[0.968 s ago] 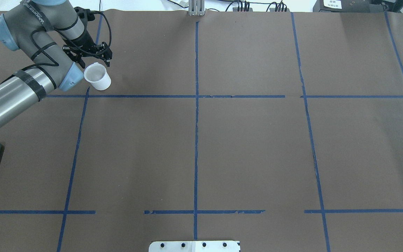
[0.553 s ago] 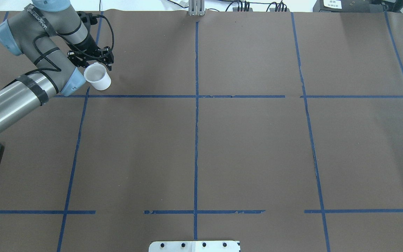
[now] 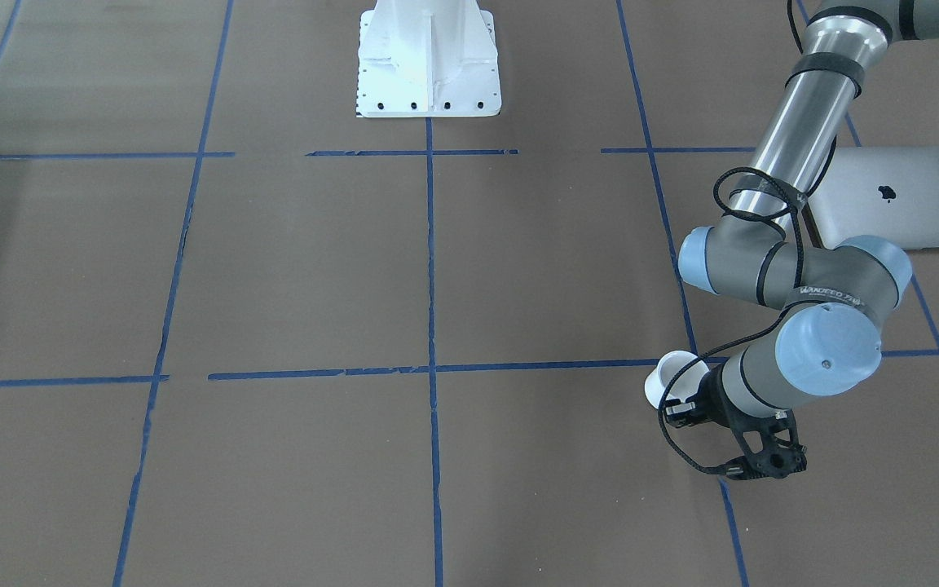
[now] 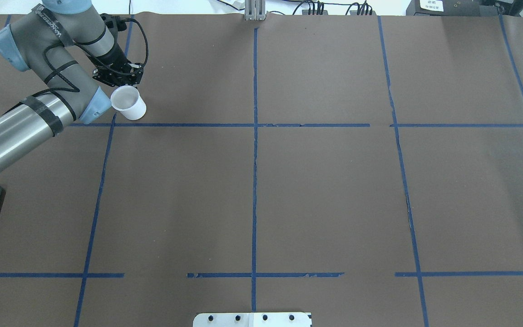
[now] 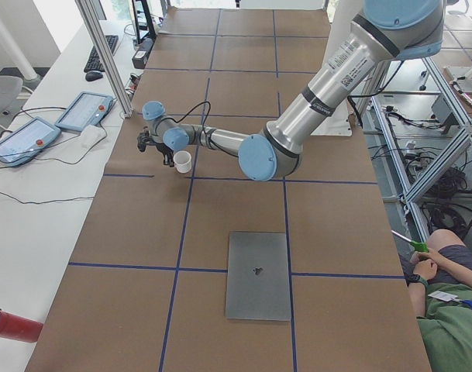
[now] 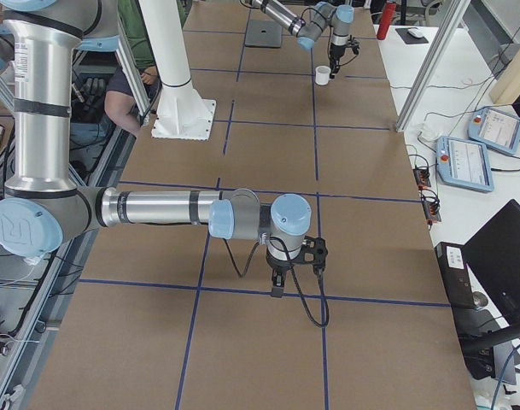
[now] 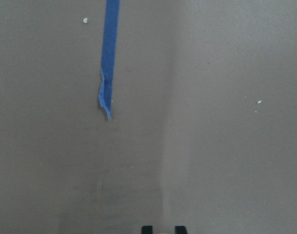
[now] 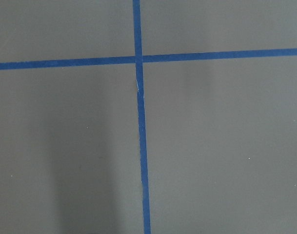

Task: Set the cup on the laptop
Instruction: 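Lift the white cup with the left gripper toward the silver laptop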

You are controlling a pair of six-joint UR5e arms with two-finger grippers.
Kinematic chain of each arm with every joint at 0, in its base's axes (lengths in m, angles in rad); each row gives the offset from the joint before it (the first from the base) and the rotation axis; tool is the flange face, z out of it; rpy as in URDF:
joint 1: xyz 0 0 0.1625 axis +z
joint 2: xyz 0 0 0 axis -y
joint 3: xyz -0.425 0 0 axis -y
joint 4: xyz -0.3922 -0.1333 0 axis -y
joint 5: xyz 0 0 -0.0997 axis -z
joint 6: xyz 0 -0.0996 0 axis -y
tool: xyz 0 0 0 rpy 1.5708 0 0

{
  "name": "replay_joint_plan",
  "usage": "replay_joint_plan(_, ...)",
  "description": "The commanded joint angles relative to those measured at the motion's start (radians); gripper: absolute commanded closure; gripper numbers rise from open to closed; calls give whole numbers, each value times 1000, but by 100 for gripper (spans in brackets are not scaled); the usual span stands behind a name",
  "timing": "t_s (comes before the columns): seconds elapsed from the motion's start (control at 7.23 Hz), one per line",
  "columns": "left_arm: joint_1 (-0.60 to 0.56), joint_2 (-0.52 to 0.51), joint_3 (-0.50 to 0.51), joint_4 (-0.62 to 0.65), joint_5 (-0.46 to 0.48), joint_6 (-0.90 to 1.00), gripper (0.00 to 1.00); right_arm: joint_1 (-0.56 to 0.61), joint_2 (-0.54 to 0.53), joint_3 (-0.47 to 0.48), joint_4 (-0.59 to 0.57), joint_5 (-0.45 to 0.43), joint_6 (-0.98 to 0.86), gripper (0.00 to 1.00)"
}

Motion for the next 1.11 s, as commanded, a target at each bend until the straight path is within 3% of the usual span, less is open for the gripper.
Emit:
replay_joint_plan(0.0,-46,4,-61,38,-5,3,100,0,0,0,0,0,0,0)
replay_joint_plan(0.14,-57,38,-160,124,-5,17,100,0,0,0,0,0,0,0)
replay_joint_plan(0.55,-115,251,-594,389,-1,174,100,0,0,0,0,0,0,0)
replay_joint_plan(0.69,-122,348,-730,441,2,198,100,0,0,0,0,0,0,0)
replay_joint_plan(0.97,-126,572,-901,437,4,198,100,0,0,0,0,0,0,0)
